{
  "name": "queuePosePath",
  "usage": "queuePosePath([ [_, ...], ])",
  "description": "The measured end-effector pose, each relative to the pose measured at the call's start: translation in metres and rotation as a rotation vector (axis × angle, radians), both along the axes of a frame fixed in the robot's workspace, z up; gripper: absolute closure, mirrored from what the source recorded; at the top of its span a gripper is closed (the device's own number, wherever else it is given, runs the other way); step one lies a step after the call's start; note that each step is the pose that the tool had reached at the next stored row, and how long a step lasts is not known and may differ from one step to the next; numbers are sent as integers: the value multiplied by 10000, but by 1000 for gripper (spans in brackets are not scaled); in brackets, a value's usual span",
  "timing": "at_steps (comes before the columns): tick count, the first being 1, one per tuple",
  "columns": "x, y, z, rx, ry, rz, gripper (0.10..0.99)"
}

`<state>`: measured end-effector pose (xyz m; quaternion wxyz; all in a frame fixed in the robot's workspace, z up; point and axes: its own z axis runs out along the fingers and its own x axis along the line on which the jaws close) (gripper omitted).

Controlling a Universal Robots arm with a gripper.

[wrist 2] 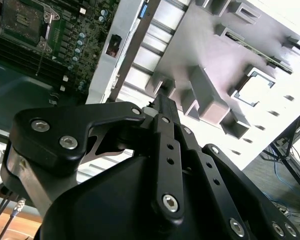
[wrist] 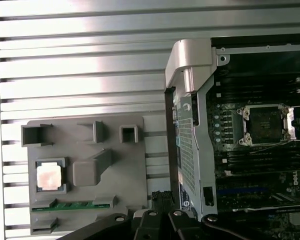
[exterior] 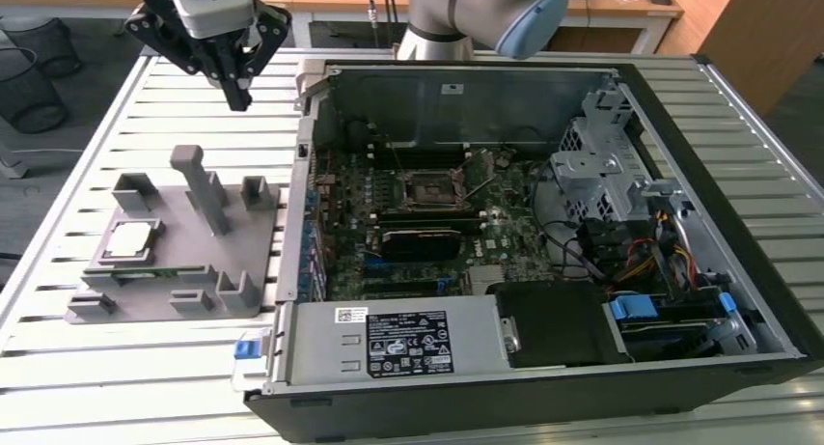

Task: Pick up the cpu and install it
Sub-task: 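Reach for the cpu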

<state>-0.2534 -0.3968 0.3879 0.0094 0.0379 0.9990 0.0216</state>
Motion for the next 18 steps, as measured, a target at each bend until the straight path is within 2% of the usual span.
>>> queuePosePath([
  [18,-182,0,-16,0,51,0,980],
])
